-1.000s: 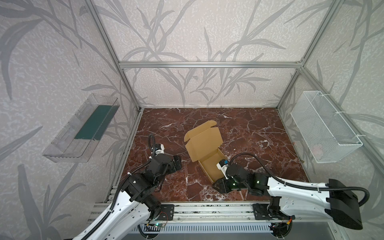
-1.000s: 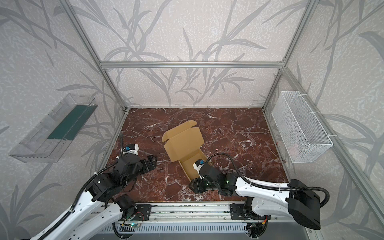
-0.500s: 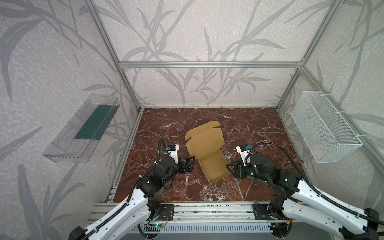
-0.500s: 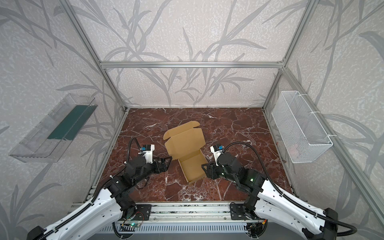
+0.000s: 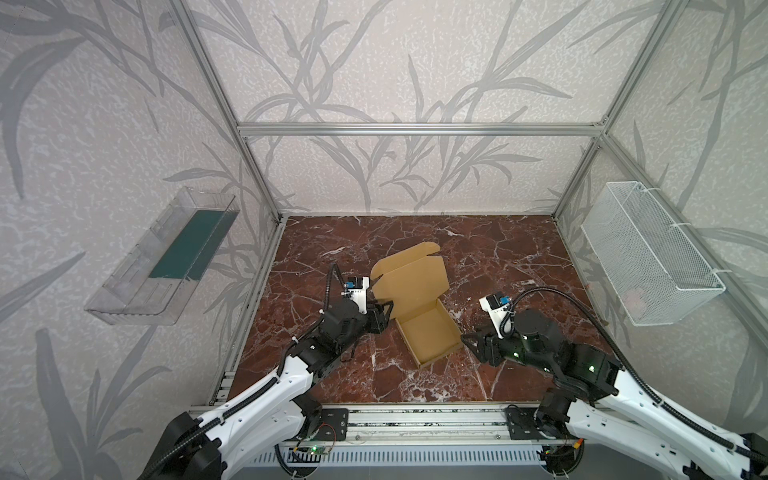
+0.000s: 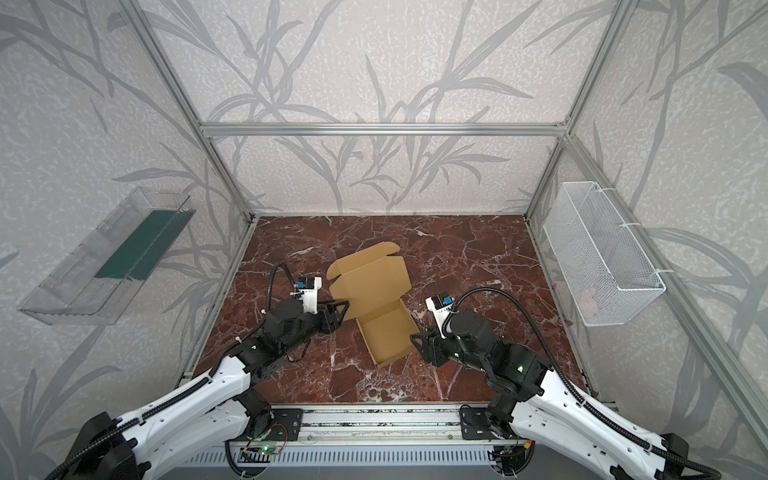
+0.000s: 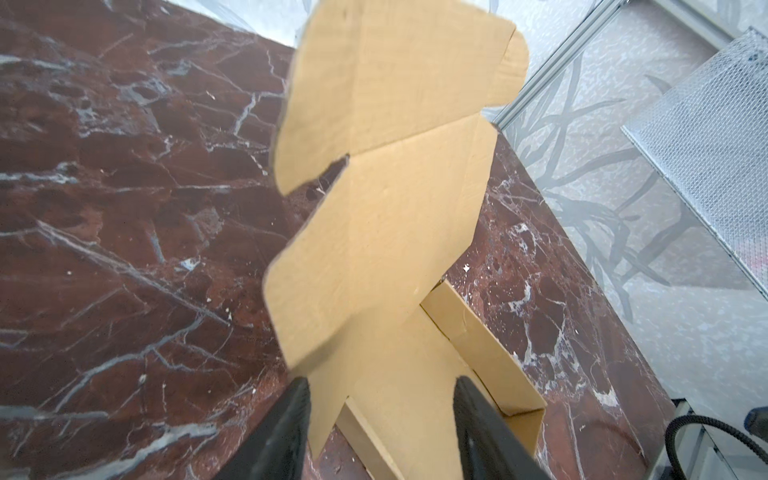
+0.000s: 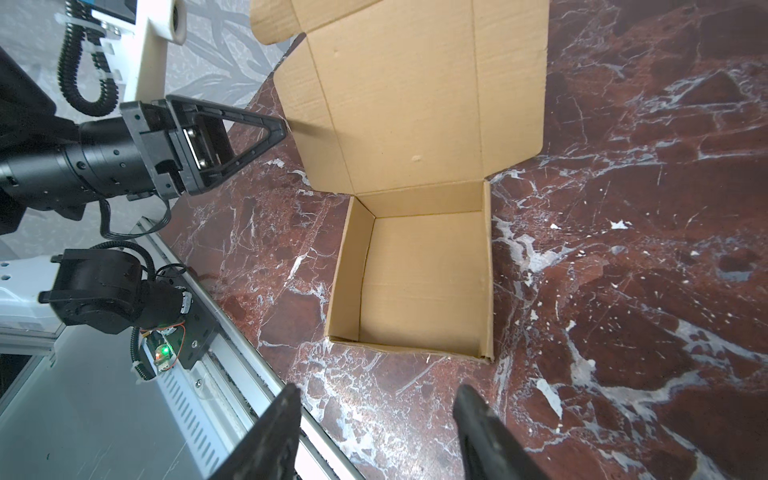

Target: Fold the paper box

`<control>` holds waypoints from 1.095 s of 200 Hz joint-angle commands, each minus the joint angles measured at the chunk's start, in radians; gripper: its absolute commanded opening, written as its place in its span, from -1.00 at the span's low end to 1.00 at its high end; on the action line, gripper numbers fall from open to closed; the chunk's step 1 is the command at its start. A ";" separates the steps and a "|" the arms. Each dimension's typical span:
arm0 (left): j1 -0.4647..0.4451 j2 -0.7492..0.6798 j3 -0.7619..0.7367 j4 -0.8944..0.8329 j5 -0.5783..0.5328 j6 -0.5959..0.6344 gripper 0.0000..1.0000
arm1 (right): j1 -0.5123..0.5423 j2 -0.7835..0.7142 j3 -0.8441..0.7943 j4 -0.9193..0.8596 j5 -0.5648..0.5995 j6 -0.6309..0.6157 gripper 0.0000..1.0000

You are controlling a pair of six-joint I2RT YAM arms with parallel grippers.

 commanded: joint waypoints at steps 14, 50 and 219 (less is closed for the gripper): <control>0.019 0.003 -0.007 0.071 0.019 0.009 0.10 | -0.003 -0.020 0.002 -0.009 -0.019 -0.027 0.19; 0.028 -0.017 -0.003 0.006 0.006 0.020 0.24 | -0.004 -0.026 -0.007 -0.001 -0.037 -0.028 0.19; 0.068 0.154 -0.030 0.169 0.030 0.016 -0.27 | -0.005 -0.020 -0.011 0.020 -0.054 -0.040 0.19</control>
